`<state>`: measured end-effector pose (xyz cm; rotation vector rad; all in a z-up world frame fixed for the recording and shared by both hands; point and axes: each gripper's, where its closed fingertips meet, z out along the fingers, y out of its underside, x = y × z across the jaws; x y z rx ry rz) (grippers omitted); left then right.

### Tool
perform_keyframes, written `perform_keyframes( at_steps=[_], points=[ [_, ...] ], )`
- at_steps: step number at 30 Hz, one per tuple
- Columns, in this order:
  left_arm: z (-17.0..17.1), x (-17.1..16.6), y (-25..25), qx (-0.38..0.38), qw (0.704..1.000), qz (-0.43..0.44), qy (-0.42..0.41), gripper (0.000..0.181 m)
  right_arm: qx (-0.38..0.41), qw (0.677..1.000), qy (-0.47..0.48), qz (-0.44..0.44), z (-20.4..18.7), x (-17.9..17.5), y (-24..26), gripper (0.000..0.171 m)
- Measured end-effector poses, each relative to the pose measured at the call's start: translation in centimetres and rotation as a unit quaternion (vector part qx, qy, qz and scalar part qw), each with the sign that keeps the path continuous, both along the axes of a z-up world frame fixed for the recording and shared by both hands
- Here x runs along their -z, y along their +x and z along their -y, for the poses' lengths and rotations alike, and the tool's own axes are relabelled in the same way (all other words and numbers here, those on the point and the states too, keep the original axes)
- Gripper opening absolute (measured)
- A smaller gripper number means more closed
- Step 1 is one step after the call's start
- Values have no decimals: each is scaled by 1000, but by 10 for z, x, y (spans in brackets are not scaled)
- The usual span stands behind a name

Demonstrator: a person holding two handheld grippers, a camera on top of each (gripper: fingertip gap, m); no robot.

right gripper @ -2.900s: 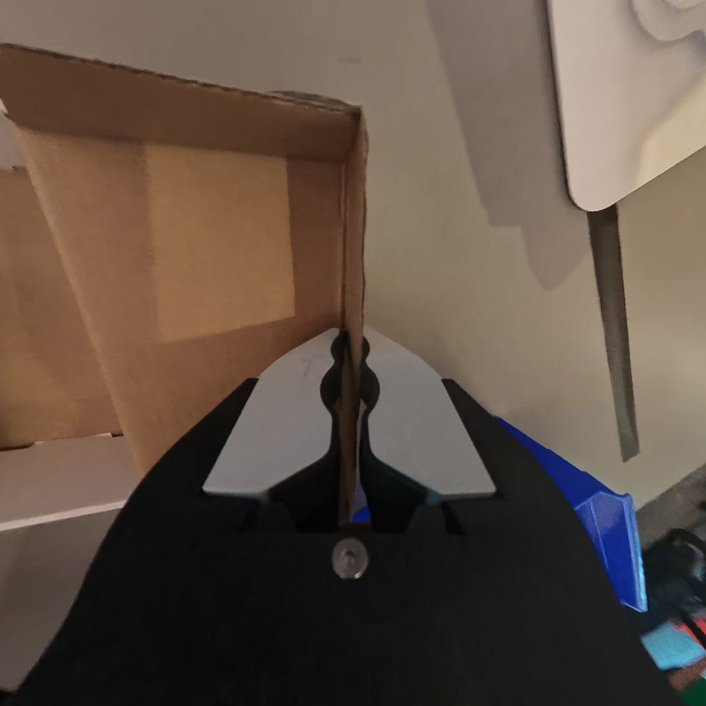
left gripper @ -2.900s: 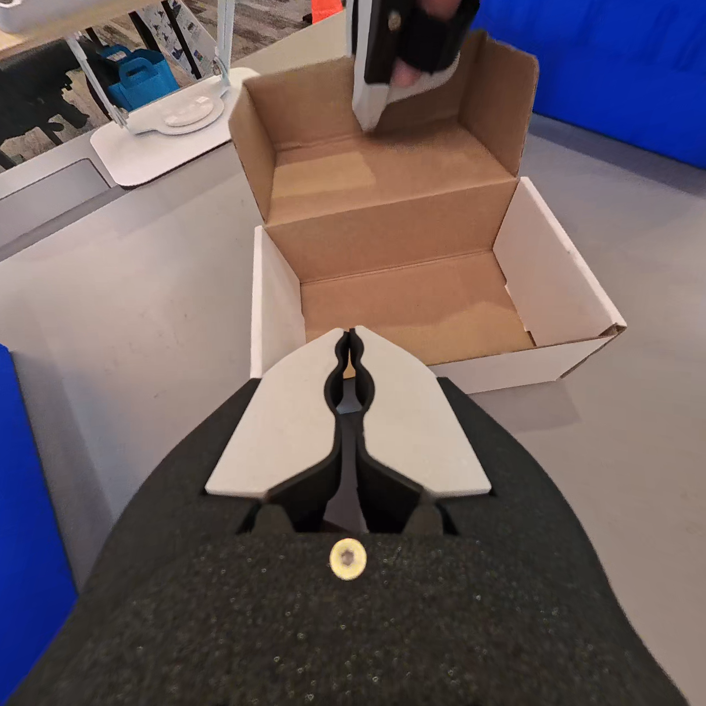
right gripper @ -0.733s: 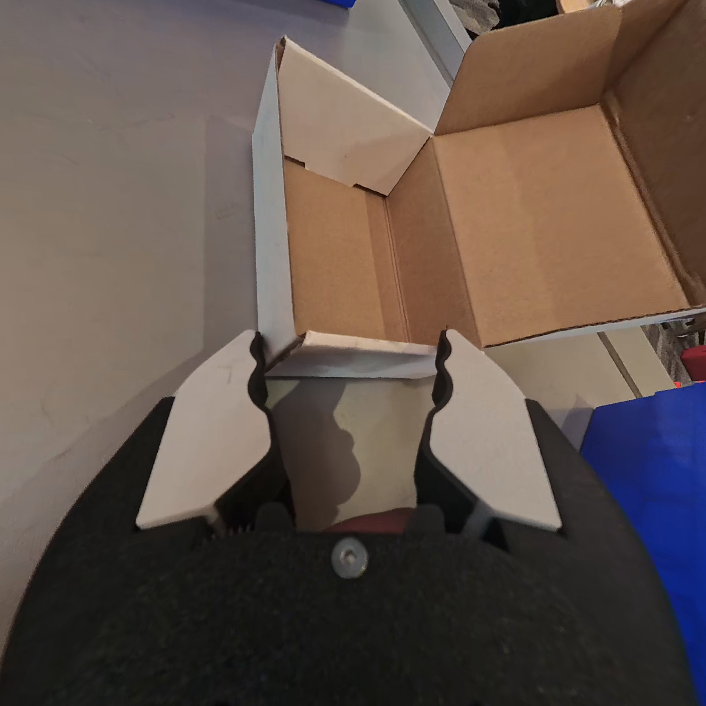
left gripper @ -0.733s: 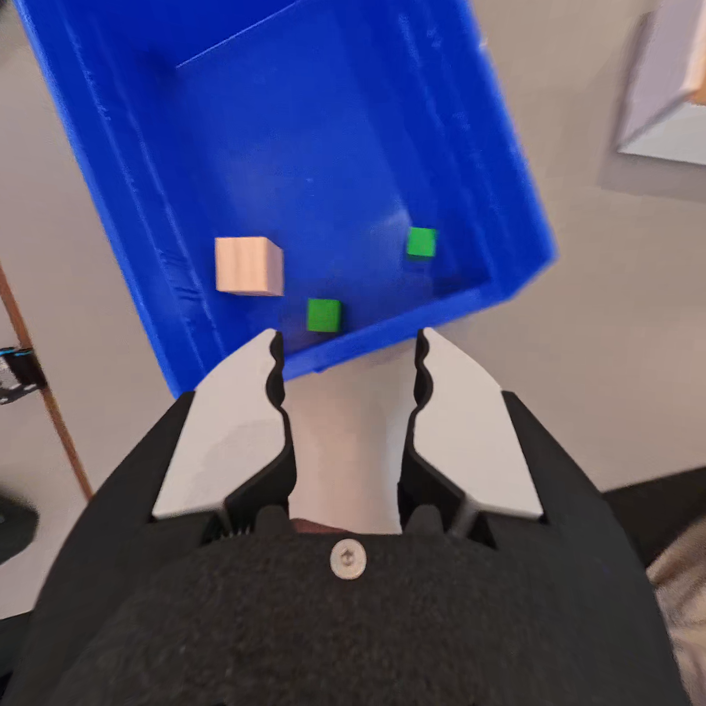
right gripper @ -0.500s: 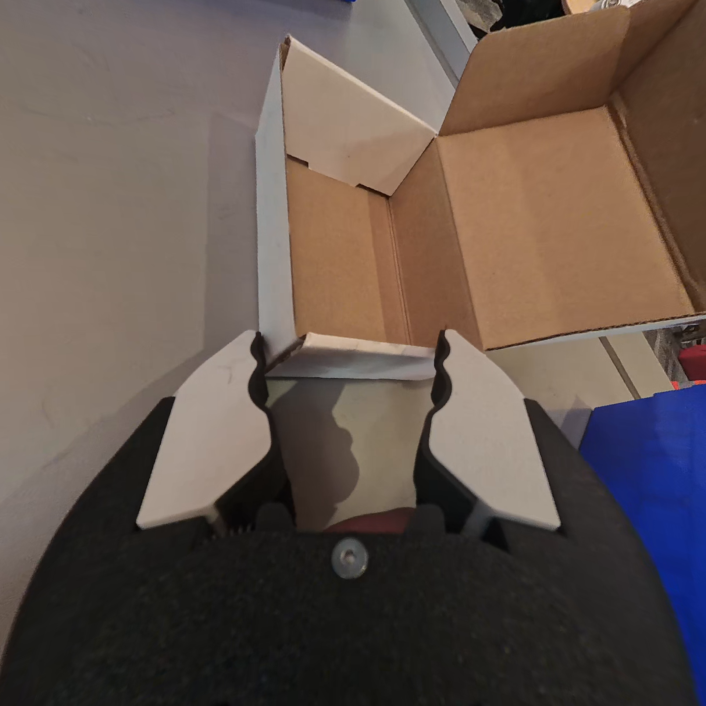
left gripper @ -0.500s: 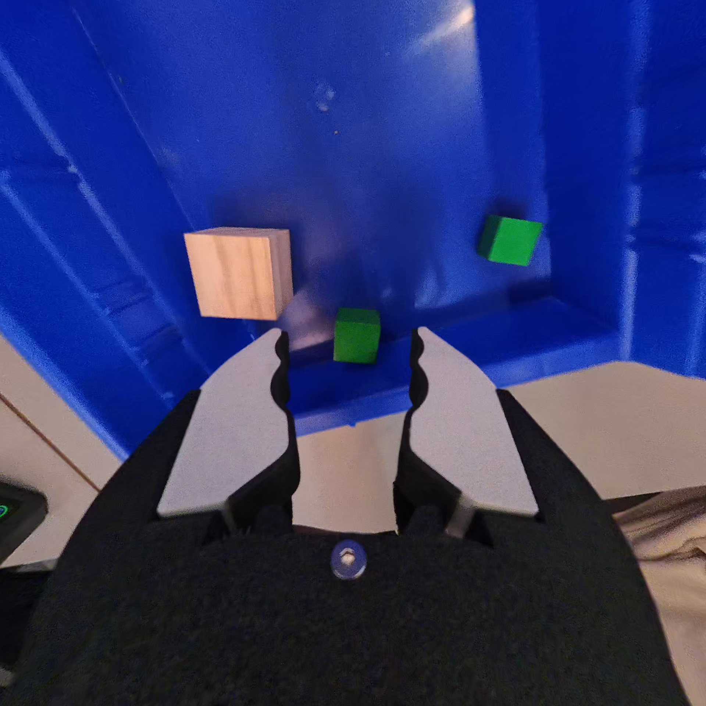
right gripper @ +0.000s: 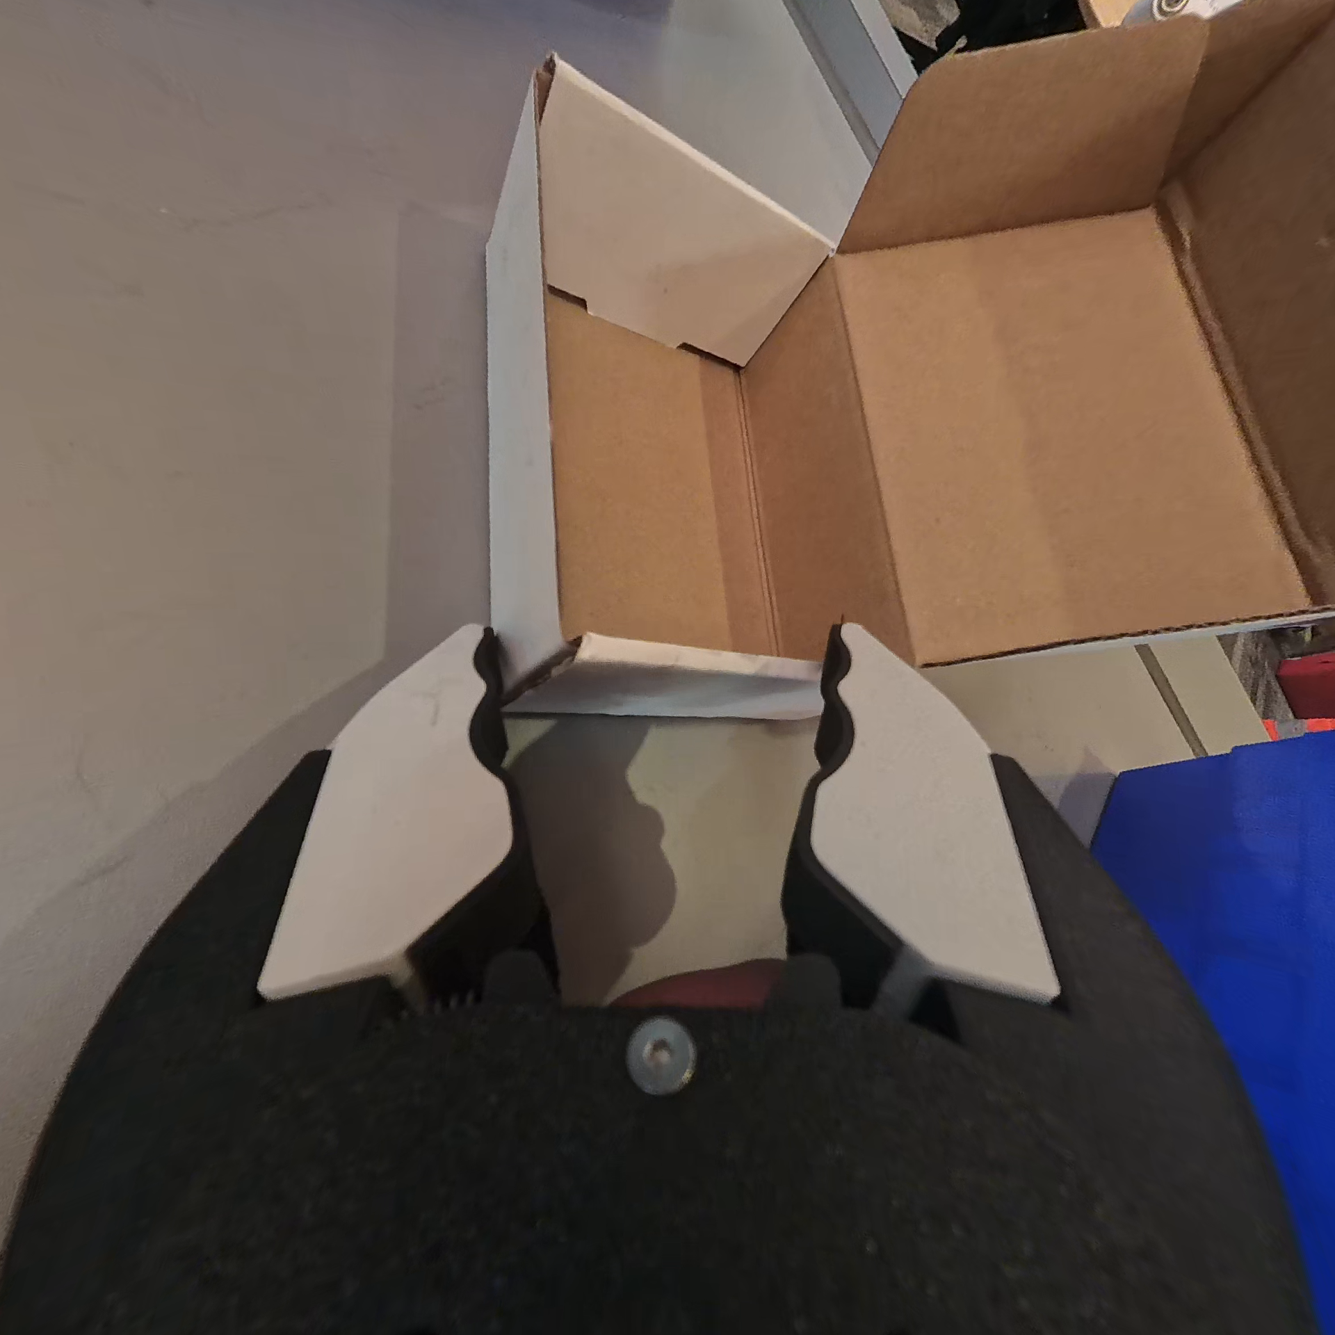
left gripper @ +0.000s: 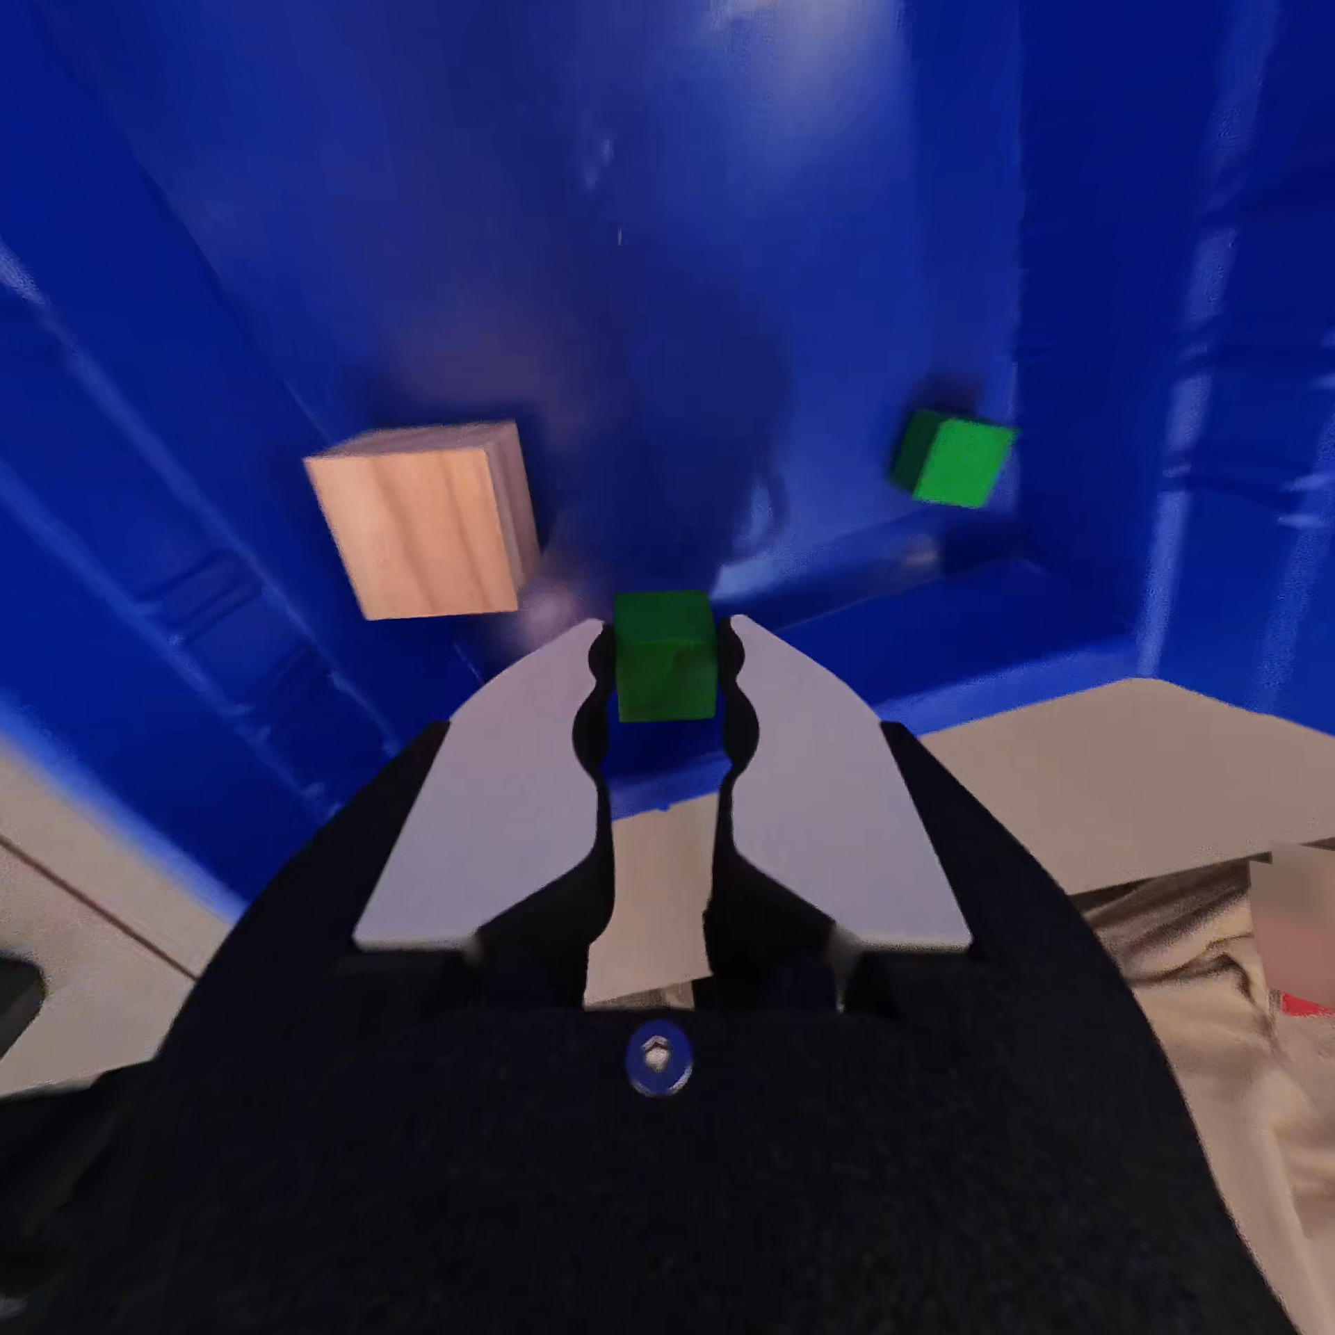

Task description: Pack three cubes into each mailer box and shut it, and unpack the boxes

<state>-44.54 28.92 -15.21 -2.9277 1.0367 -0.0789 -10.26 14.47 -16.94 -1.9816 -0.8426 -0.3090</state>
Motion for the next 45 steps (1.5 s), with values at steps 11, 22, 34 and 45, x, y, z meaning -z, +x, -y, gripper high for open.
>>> perform_keyframes(
  at_steps=[11, 22, 34, 45],
  points=[
    [72, -76, 273, 191, 960, 204, 34, 26, -4, 1000, 2, -3, -1, 0, -1, 83],
    [87, 33, 310, 228, 971, 3, -70, 27, -3, 1000, 2, -4, 0, 0, -1, 83],
    [98, -2, 306, 184, 974, 109, -80, 48, -4, 1000, 0, 2, -1, 0, -2, 82],
    [-17, -92, 74, 236, 951, 123, 160, 48, -6, 1000, -1, 7, 0, 1, -3, 81]
  ],
)
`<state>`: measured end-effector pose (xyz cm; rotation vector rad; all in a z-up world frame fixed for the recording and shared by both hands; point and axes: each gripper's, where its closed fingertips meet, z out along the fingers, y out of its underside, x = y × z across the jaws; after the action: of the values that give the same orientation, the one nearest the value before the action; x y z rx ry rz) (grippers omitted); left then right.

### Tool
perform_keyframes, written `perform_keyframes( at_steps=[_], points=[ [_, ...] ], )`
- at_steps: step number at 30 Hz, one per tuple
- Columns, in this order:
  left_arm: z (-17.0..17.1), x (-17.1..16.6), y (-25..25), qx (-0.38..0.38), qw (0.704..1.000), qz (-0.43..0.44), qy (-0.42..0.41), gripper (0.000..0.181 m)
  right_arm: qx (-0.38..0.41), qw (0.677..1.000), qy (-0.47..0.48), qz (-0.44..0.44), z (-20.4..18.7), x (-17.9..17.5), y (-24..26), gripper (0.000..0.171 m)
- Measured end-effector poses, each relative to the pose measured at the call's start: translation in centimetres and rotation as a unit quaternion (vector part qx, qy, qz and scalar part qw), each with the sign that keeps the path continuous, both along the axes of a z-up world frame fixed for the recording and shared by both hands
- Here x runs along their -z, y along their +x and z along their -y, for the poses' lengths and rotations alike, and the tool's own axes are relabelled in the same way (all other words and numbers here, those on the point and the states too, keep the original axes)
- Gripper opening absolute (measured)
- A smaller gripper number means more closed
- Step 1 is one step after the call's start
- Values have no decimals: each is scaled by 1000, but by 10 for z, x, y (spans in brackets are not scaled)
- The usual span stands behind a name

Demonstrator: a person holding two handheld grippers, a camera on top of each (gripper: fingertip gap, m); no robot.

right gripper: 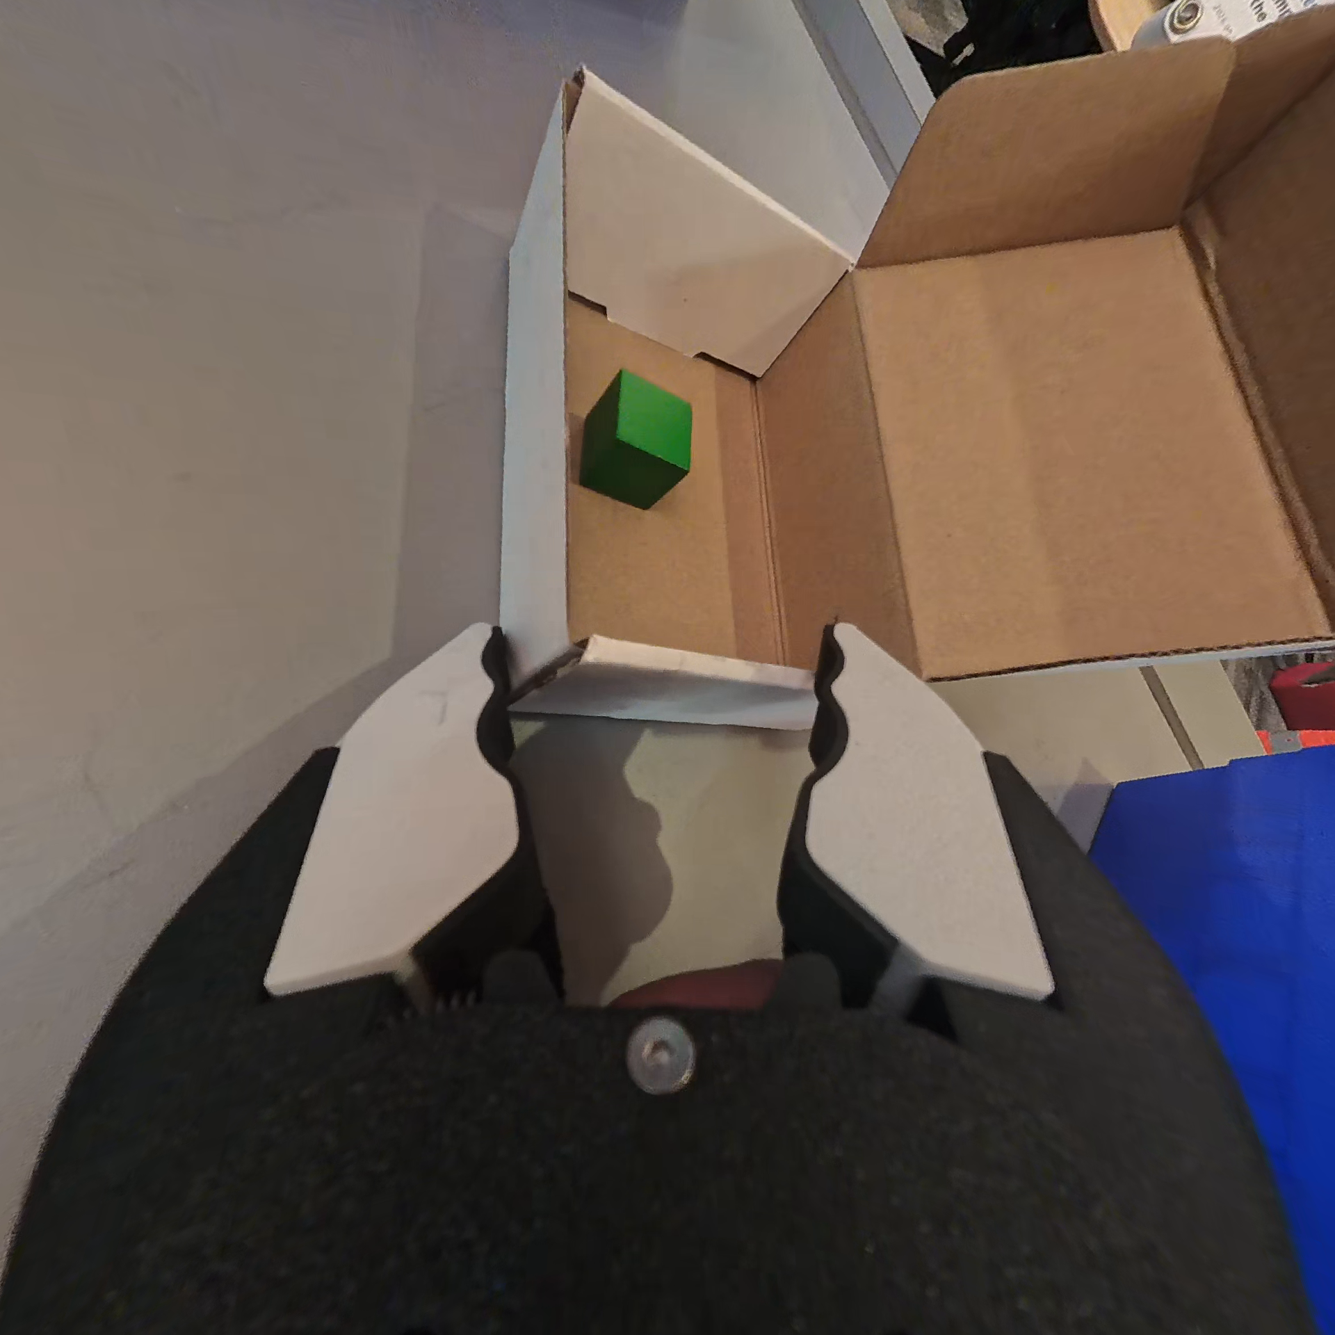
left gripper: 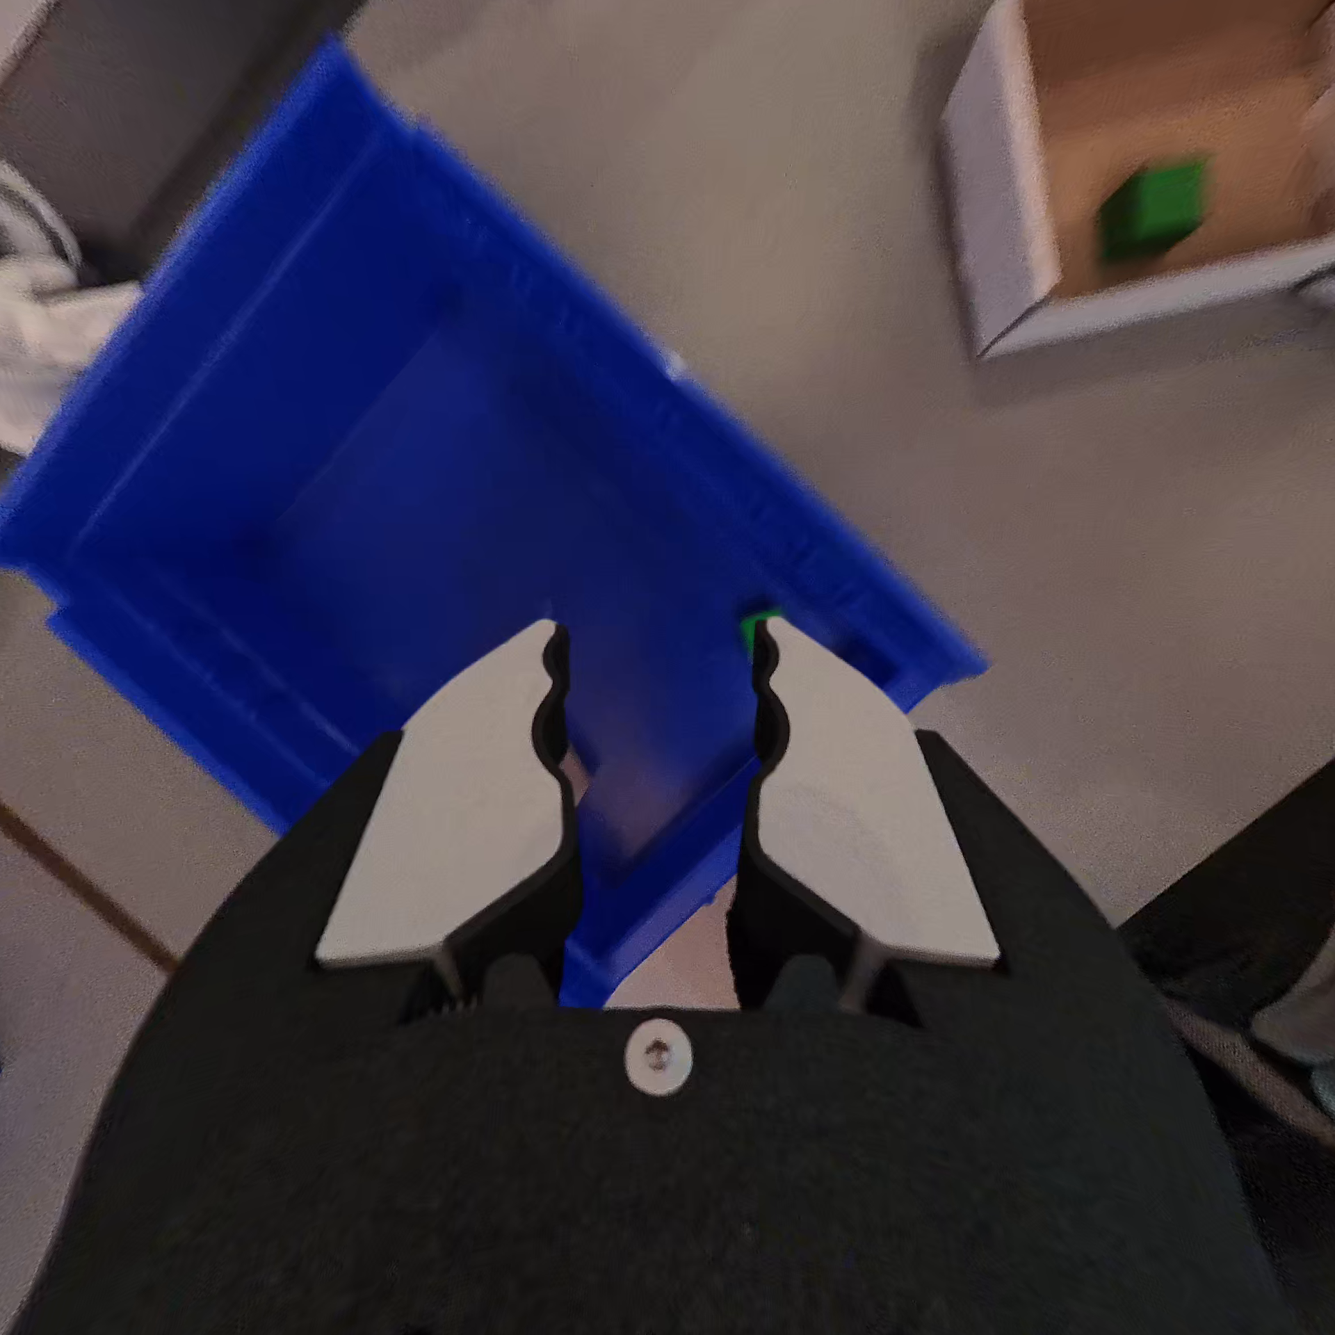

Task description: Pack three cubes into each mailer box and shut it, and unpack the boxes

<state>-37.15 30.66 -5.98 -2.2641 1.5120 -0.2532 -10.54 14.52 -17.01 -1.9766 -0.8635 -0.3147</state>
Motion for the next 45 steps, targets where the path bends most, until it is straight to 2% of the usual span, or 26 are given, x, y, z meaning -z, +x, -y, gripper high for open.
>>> perform_keyframes(
  at_steps=[3, 5, 11, 14, 16, 20, 21, 23, 27, 29, 31, 32, 34, 36, 38, 41, 45],
  points=[
    [3, 33, -24, 29, 997, -45, -54, 51, 0, 1000, -1, 2, 0, 0, 0, 81],
    [16, 48, -20, 75, 993, -54, -71, 60, 1, 1000, -1, 4, 0, 0, 0, 81],
    [47, 94, 4, 155, 979, -92, -89, 61, 1, 1000, -2, 4, -1, 1, -1, 80],
    [39, 112, 5, 163, 977, -120, -63, 60, 2, 1000, -2, 0, -1, 1, -1, 80],
    [36, 121, 6, 147, 978, -125, -78, 60, 3, 1000, -1, -1, -1, 1, -1, 80],
    [39, 123, 5, 142, 976, -125, -104, 33, 4, 1000, -1, -1, -1, 0, -1, 80],
    [36, 121, 2, 137, 976, -133, -100, 26, 4, 1000, -1, -1, -1, 0, -1, 80],
    [29, 106, 1, 130, 981, -121, -81, 25, 4, 1000, -1, -1, -1, 0, -1, 80],
    [24, 36, 23, 125, 991, -42, -35, 25, 3, 1000, -1, 0, -1, 1, -1, 80],
    [36, -7, 56, 150, 988, 20, -7, 25, 3, 1000, -1, 1, -1, 0, -1, 80],
    [59, -35, 96, 185, 980, 67, 0, 25, 3, 1000, -2, 2, -1, 1, -2, 79],
    [70, -41, 118, 194, 978, 79, -2, 25, 2, 1000, -2, 3, -1, 1, -2, 79],
    [76, -42, 165, 150, 984, 101, 1, 24, 2, 1000, -2, 5, -1, 1, -2, 79],
    [93, -28, 209, 130, 984, 115, -45, 24, 1, 1000, -1, 5, -1, 1, -2, 78],
    [112, 3, 239, 136, 984, 74, -83, 24, 0, 1000, -1, 6, -1, 1, -3, 78],
    [127, 54, 265, 143, 984, -3, -103, 24, -2, 1000, 1, 2, -2, 0, -3, 77],
    [132, 95, 280, 134, 981, -68, -121, 24, -8, 999, 20, 32, 2, -3, 0, 74]
  ],
)
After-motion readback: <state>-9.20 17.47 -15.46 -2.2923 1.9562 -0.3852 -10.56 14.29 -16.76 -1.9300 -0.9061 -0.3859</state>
